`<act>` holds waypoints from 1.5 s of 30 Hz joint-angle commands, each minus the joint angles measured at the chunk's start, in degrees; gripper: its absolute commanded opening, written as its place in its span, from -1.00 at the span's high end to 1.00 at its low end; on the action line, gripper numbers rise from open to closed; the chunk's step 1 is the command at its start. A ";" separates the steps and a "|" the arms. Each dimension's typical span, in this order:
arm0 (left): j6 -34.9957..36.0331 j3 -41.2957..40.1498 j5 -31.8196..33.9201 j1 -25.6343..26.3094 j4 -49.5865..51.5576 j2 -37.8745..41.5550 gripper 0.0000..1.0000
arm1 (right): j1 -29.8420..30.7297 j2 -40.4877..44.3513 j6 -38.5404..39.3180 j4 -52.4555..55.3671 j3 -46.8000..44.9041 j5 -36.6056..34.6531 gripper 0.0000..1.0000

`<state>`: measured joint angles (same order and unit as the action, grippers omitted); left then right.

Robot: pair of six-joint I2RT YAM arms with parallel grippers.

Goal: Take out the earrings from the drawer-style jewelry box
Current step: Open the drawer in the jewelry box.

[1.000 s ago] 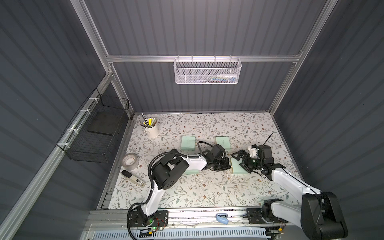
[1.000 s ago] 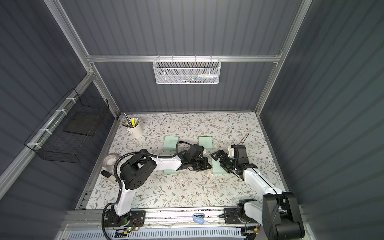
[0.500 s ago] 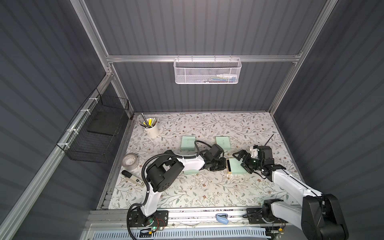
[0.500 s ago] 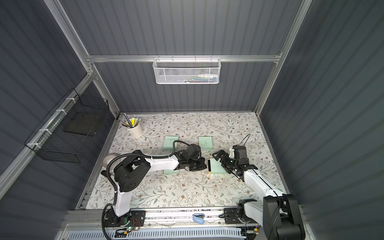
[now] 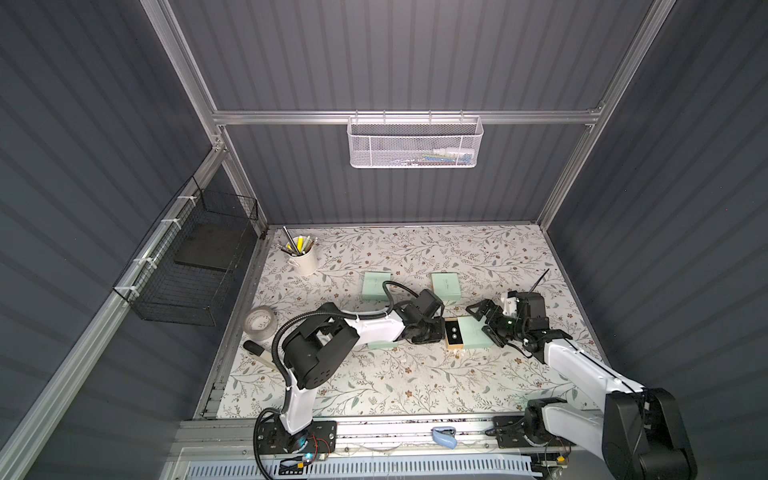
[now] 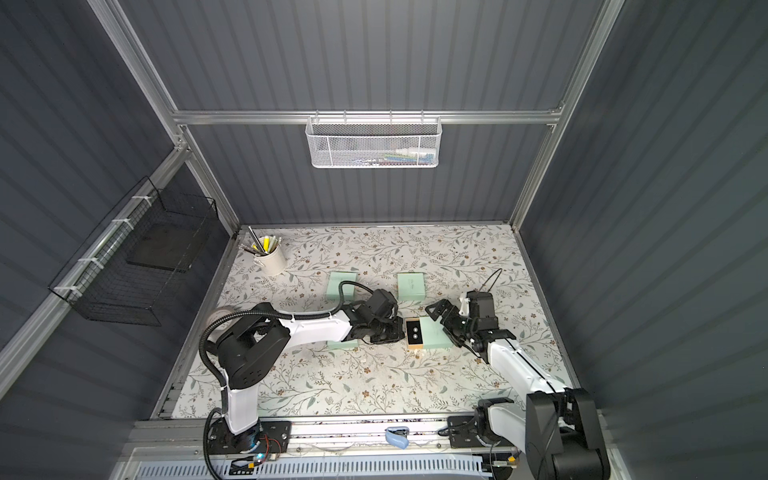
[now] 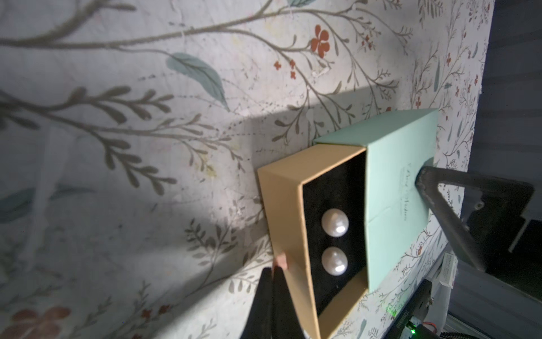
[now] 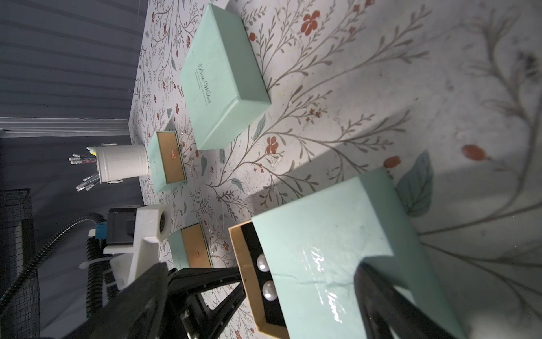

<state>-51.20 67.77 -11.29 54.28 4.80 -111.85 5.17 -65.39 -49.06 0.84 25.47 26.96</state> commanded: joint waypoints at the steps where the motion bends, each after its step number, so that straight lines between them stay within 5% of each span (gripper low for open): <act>1: 1.35 -0.64 1.36 -0.32 3.23 1.11 1.00 | -0.74 0.00 0.23 4.26 -1.71 -4.35 -0.98; 30: 0.84 9.19 -5.67 2.61 -2.04 -8.93 1.00 | -7.29 9.51 9.96 15.47 4.10 -5.77 -0.98; 39: -0.17 8.54 -4.51 2.66 -2.10 -7.23 0.99 | -0.42 12.02 13.31 22.53 6.77 -12.27 -0.98; 45: 0.12 7.03 -4.27 2.65 -2.38 -5.09 0.64 | 4.33 12.29 13.32 25.24 7.78 -15.82 -0.97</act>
<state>-51.29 75.72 -16.03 56.64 2.13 -119.68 7.97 -53.82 -36.88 22.72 31.35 14.66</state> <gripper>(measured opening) 0.173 0.985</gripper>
